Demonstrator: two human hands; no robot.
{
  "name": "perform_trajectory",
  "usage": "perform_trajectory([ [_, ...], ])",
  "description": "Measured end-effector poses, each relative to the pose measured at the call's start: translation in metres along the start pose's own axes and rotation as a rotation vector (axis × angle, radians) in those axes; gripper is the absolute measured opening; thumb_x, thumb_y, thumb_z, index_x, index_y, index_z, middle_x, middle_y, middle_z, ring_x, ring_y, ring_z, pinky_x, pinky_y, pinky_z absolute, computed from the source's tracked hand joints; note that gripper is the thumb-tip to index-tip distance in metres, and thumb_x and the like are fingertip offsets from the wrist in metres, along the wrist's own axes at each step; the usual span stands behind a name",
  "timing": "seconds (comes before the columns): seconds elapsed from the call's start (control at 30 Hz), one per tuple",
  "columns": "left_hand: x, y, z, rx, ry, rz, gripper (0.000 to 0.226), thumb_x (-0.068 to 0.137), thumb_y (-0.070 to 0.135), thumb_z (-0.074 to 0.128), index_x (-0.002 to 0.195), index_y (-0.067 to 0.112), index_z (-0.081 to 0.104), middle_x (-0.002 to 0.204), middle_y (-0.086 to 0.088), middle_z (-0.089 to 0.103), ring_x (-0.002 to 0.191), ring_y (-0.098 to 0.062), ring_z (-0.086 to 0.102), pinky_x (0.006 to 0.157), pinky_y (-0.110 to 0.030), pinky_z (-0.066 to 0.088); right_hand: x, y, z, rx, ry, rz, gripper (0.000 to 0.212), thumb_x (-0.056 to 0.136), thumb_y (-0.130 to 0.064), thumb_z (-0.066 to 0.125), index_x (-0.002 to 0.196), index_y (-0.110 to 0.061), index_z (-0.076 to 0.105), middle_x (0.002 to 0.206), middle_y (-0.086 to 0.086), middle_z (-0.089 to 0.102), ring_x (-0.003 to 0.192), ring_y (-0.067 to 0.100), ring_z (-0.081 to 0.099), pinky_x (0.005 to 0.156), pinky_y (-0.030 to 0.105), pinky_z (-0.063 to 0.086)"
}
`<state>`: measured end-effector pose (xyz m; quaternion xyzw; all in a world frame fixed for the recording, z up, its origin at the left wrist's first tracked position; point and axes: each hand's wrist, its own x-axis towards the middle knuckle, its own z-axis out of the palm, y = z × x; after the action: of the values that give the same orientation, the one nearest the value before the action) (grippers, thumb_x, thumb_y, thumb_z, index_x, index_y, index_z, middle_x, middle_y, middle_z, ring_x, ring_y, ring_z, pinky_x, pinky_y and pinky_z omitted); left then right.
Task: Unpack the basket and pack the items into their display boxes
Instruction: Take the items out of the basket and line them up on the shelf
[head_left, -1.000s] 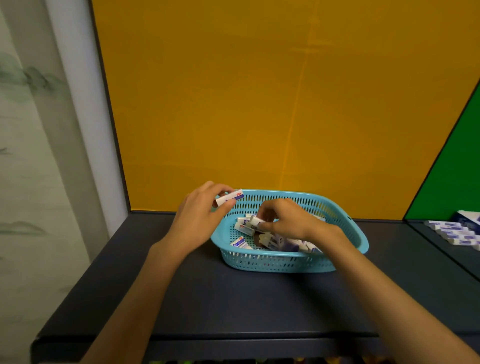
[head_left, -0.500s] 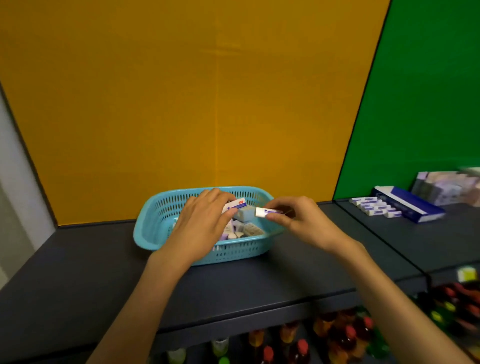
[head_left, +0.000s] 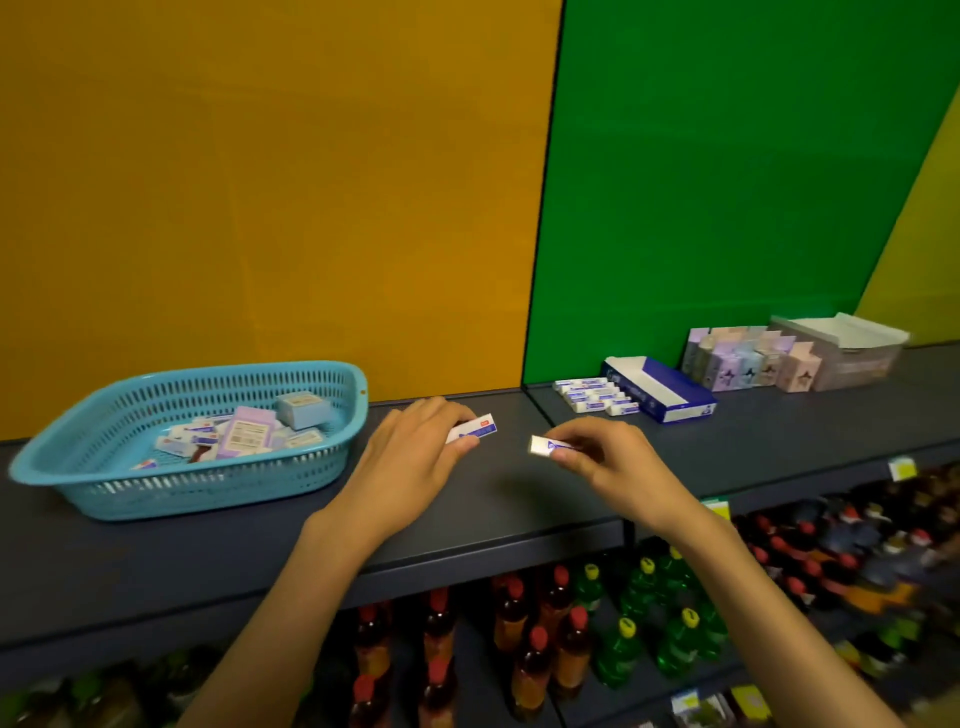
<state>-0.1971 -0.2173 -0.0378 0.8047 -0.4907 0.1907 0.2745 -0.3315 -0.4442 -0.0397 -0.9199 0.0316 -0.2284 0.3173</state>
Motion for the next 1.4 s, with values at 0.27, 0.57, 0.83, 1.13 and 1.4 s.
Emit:
perform_trajectory([
  [0.27,0.044,0.05,0.062,-0.071,-0.138,-0.031,0.019,0.096,0.041,0.061,0.113,0.034,0.064,0.103,0.017,0.061,0.094,-0.005,0.054,0.08,-0.031,0.045,-0.015,0.078,-0.049,-0.098,0.012,0.039,0.016,0.087,-0.028,0.075,0.1,-0.037,0.072,0.094,-0.023,0.067,0.098,0.006,0.052,0.086,0.031,0.047],
  [0.57,0.116,0.056,0.147,-0.104,-0.261,-0.185,0.016,0.086,0.043,0.072,0.099,0.035,0.068,0.092,0.02,0.068,0.081,0.001,0.058,0.067,-0.028,0.044,0.013,0.16,-0.072,-0.233,-0.05,0.1,0.012,0.089,-0.027,0.073,0.098,-0.032,0.07,0.094,-0.015,0.065,0.094,0.006,0.051,0.079,0.024,0.042],
  [0.83,0.174,0.037,0.205,-0.054,-0.266,-0.242,0.015,0.087,0.038,0.072,0.099,0.031,0.067,0.103,0.009,0.068,0.096,-0.017,0.062,0.081,-0.038,0.052,0.078,0.204,-0.09,-0.459,-0.103,0.056,0.012,0.09,-0.026,0.072,0.101,-0.026,0.069,0.098,-0.005,0.059,0.097,0.017,0.051,0.085,0.033,0.045],
  [1.13,0.207,0.032,0.254,0.071,-0.263,-0.245,0.02,0.089,0.037,0.069,0.107,0.03,0.064,0.118,0.002,0.058,0.103,-0.021,0.06,0.085,-0.036,0.049,0.119,0.242,-0.087,-0.517,-0.163,-0.015,0.018,0.089,-0.035,0.071,0.106,-0.032,0.067,0.103,-0.007,0.063,0.101,0.017,0.047,0.088,0.035,0.041],
  [1.4,0.217,0.032,0.267,0.071,-0.239,-0.303,0.023,0.091,0.036,0.069,0.11,0.026,0.063,0.112,0.0,0.057,0.101,-0.023,0.059,0.083,-0.035,0.048,0.134,0.263,-0.082,-0.546,-0.167,-0.097,0.021,0.09,-0.039,0.068,0.109,-0.031,0.069,0.111,-0.004,0.064,0.106,0.02,0.047,0.089,0.034,0.04],
])
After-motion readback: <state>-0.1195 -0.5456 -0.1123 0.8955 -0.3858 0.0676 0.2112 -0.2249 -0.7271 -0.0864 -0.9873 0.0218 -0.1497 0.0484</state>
